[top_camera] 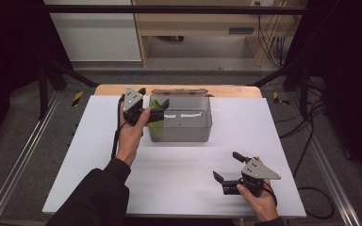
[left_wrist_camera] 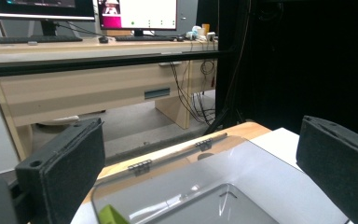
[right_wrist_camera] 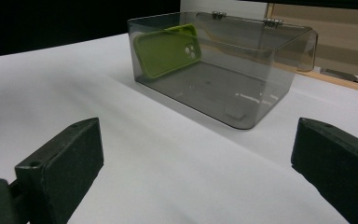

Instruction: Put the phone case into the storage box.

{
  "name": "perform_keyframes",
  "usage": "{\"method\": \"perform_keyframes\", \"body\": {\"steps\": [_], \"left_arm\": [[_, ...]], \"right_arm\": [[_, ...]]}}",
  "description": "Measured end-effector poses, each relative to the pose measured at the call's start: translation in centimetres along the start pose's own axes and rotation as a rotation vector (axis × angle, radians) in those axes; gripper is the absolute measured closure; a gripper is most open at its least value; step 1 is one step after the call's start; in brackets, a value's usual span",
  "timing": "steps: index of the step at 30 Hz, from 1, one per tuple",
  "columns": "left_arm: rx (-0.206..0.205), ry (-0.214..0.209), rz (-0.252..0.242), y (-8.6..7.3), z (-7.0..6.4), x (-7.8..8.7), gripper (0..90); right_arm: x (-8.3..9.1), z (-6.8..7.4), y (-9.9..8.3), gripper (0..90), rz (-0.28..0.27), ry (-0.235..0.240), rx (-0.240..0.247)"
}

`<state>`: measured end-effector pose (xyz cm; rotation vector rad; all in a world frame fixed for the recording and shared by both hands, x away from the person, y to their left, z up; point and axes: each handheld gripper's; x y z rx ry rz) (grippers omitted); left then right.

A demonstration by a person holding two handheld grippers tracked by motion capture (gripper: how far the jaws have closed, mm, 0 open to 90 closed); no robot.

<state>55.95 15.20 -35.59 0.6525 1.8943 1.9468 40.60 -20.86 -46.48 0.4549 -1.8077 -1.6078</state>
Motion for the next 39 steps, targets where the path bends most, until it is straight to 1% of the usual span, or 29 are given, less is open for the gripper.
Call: {"method": "perform_keyframes", "body": {"steps": [3,6,14,19,25,27,32,35,38,39], "left_arm": [[0.012,0.007,-0.007,0.3,0.5,0.5,0.8],[0.028,0.005,-0.008,0.6,1.0,1.1,0.8],[0.043,0.015,-0.017,1.3,2.4,2.7,0.8],[0.048,0.028,-0.026,1.6,3.2,3.6,0.8],[0.049,0.031,-0.03,1.8,4.0,4.4,0.8],[0.055,0.034,-0.035,1.9,4.3,4.7,0.8],[0.056,0.044,-0.049,2.2,5.2,5.5,0.8],[0.063,0.054,-0.051,2.4,5.7,6.1,0.8],[0.064,0.056,-0.055,2.5,6.2,6.6,0.8],[0.057,0.052,-0.068,2.5,6.4,6.7,0.8]], "right_arm": [[0.0,0.0,0.0,2.4,0.0,0.002,-0.001],[0.0,0.1,0.1,2.4,-0.002,0.003,0.002],[-0.2,0.2,0.0,2.4,0.006,0.007,0.007],[-0.2,0.2,0.0,2.4,0.006,0.005,0.006],[-0.3,0.3,0.0,2.4,0.009,0.006,0.008],[-0.3,0.3,0.0,2.4,0.011,0.006,0.008],[-0.3,0.3,0.0,2.4,0.013,-0.01,0.011],[-0.3,0.4,0.0,2.5,0.019,-0.005,0.014],[-0.4,0.4,0.0,2.5,0.019,-0.004,0.016],[-0.4,0.4,0.0,2.5,0.018,-0.004,0.016]]}}
Point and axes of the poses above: each handheld gripper's, and its own axes: x roughly backward along the jaws, y roughly out of its top, z roughly to its left, and after that the axes turned 1 degree about y, right-handed
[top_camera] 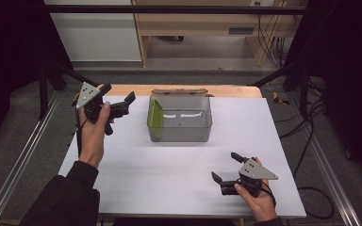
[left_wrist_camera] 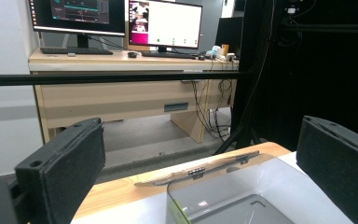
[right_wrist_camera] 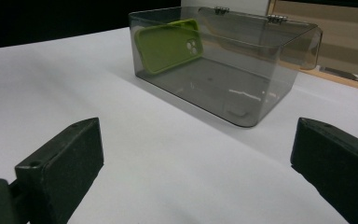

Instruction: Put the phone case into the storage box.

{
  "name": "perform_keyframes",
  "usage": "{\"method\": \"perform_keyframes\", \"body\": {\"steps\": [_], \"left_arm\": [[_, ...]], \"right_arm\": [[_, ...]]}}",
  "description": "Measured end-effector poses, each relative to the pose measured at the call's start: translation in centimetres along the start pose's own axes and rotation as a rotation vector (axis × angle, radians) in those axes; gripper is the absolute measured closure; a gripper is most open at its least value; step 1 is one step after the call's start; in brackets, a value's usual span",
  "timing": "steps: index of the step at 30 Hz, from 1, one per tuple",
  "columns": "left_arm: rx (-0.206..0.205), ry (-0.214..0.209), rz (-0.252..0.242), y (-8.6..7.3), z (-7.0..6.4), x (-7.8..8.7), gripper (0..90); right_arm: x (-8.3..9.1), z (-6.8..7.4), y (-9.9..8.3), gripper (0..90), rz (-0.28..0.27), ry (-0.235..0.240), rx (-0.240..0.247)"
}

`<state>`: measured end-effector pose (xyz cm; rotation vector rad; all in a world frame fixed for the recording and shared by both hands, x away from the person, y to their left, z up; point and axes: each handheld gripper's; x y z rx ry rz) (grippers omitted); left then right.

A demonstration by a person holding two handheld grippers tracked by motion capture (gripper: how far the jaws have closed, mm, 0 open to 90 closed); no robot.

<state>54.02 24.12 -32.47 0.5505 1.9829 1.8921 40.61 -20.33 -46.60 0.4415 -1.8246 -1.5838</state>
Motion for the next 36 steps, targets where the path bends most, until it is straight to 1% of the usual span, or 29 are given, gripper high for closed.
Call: {"method": "perform_keyframes", "body": {"steps": [3,5,8,15,18,22,27,32,36], "left_arm": [[0.004,-0.007,-0.001,0.1,0.4,0.5,0.8],[-0.004,-0.016,0.006,0.0,0.6,0.7,0.8],[-0.001,-0.016,0.007,-0.2,1.0,1.1,0.8],[0.014,-0.006,0.004,-0.4,2.1,2.3,0.8],[0.02,0.007,-0.003,-0.3,2.7,2.8,0.8],[0.029,0.013,-0.018,-0.2,3.2,3.4,0.8],[0.023,0.009,-0.023,0.1,3.5,4.1,0.8],[0.032,-0.01,-0.038,0.1,3.7,4.8,0.7],[0.04,-0.016,-0.044,0.0,3.7,5.3,0.4]], "right_arm": [[0.0,0.0,0.0,2.5,0.0,0.001,-0.001],[0.0,0.0,0.0,2.5,0.001,-0.001,0.0],[0.0,0.0,0.1,2.6,-0.001,-0.004,0.0],[0.0,0.1,0.0,2.6,0.002,-0.003,0.001],[0.0,0.0,0.1,2.6,-0.001,-0.007,0.001],[0.0,0.0,0.1,2.5,0.0,-0.006,-0.001],[0.0,0.1,0.0,2.6,0.001,-0.003,0.001],[0.0,0.0,0.1,2.5,-0.001,0.001,-0.004],[0.0,0.0,0.1,2.5,0.0,0.002,-0.003]]}}
Point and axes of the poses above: each handheld gripper's, and its own axes: x roughly backward along the jaws, y roughly out of its top, z roughly to its left, and after that the axes turned 1 degree about y, right-handed
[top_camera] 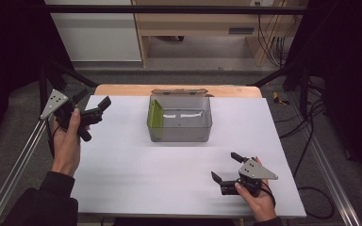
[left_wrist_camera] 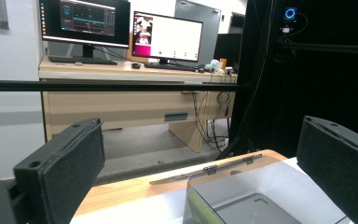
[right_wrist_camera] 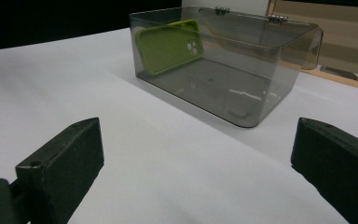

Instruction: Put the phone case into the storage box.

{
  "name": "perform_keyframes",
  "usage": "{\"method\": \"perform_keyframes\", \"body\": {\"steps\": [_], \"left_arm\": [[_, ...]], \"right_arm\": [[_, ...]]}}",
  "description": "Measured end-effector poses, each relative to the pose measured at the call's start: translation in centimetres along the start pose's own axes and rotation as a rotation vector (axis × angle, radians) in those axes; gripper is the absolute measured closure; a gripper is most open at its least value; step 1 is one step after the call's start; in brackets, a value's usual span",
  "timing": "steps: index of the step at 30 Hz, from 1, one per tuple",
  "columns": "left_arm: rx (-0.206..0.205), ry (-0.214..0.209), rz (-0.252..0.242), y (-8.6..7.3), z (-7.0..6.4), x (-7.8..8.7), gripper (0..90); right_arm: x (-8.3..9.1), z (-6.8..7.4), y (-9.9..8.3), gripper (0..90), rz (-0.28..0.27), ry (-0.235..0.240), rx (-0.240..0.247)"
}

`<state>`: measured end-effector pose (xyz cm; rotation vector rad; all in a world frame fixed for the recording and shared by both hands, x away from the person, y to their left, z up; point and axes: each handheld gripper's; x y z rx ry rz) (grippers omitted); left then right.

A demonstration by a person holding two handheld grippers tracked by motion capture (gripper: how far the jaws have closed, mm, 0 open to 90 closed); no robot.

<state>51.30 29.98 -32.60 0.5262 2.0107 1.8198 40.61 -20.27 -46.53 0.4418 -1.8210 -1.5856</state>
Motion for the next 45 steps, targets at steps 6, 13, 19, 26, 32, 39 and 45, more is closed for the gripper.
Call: {"method": "perform_keyframes", "body": {"steps": [6,13,19,26,32,39,45], "left_arm": [[0.01,-0.01,-0.012,-0.2,-0.3,0.4,0.4],[0.004,0.004,0.0,-0.6,-0.7,0.9,0.0],[-0.01,-0.016,0.004,-0.4,-1.4,1.5,0.0],[-0.036,-0.03,0.009,-0.1,-2.5,3.1,0.1],[-0.063,-0.023,0.006,0.3,-3.0,4.2,0.2],[-0.079,-0.029,0.009,0.9,-3.3,5.2,0.5],[-0.096,-0.027,0.027,0.6,-3.1,6.4,0.4]], "right_arm": [[0.0,0.1,0.0,2.6,0.002,0.002,-0.001],[-0.1,0.0,0.0,2.5,-0.002,-0.001,-0.008],[-0.1,0.0,0.0,2.6,-0.004,0.001,-0.007],[0.0,0.1,0.1,2.6,-0.009,0.005,-0.004],[-0.2,0.0,0.2,2.6,-0.01,0.006,-0.006],[-0.1,0.0,0.2,2.5,-0.015,0.003,-0.007],[-0.1,0.0,0.2,2.6,-0.013,0.003,-0.003]]}}
Point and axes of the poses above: each handheld gripper's, and its own axes: x roughly backward along the jaws, y roughly out of its top, z roughly to its left, and after that the axes turned 1 degree about y, right-handed
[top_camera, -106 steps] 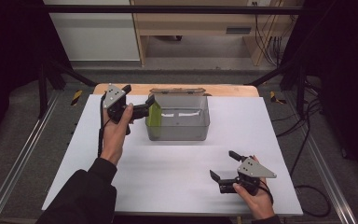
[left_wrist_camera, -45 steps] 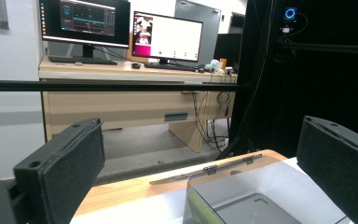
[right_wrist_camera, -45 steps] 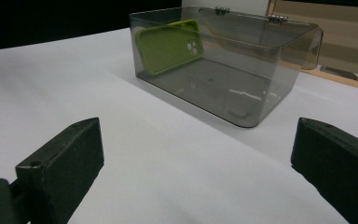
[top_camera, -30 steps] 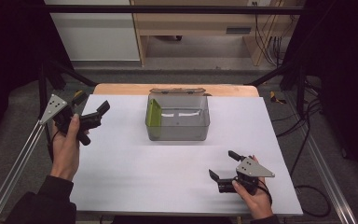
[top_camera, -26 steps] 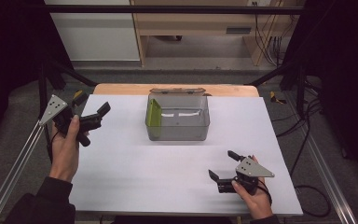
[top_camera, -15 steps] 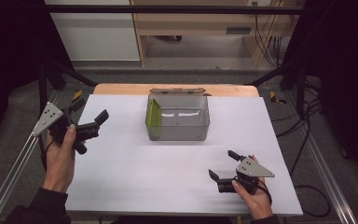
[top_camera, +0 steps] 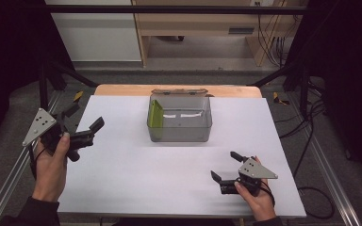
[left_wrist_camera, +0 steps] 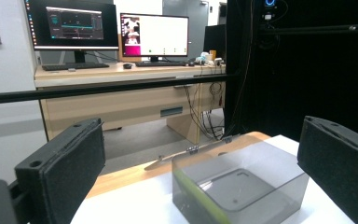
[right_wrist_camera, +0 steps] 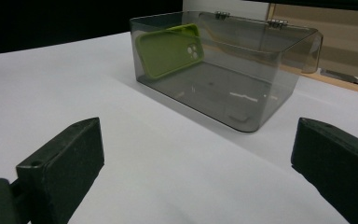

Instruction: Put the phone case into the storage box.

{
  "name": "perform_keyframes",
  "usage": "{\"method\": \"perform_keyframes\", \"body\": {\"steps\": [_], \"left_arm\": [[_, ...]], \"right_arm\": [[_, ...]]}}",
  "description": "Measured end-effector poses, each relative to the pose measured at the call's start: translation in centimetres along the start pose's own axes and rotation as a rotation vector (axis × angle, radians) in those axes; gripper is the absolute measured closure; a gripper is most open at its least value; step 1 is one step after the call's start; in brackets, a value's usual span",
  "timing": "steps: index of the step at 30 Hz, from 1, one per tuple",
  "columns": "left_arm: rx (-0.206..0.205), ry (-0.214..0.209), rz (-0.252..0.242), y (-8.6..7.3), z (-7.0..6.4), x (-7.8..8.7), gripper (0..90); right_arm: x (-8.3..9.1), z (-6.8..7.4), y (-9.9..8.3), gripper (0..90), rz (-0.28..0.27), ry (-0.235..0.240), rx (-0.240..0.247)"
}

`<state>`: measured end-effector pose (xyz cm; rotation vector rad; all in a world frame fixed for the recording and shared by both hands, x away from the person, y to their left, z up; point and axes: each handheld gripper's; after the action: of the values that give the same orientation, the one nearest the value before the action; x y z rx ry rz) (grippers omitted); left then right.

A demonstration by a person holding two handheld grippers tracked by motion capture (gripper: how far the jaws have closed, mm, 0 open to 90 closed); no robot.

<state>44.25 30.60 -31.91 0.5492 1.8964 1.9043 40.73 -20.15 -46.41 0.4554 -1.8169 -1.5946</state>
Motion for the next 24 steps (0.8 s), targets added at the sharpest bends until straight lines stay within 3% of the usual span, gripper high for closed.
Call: {"method": "perform_keyframes", "body": {"steps": [4,15,22,24], "left_arm": [[0.016,0.011,0.003,-0.5,-0.1,0.9,0.6],[-0.034,0.004,0.019,-1.5,-1.3,1.6,0.7],[-0.051,0.0,0.038,-2.5,-1.7,2.0,0.7],[-0.035,0.005,0.038,-2.9,-1.6,2.1,0.7]], "right_arm": [[0.1,0.0,0.0,2.7,0.0,0.002,0.0],[0.1,0.0,0.0,2.7,0.0,-0.001,0.001],[0.1,0.0,0.0,2.7,-0.001,0.003,0.002],[0.1,0.1,0.0,2.6,-0.002,0.001,0.005]]}}
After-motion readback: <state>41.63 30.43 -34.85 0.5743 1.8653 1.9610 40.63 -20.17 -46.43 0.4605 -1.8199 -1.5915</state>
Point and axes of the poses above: each handheld gripper's, and its own axes: x roughly backward along the jaws, y roughly out of its top, z roughly to its left, and after that the axes turned 1 degree about y, right-handed
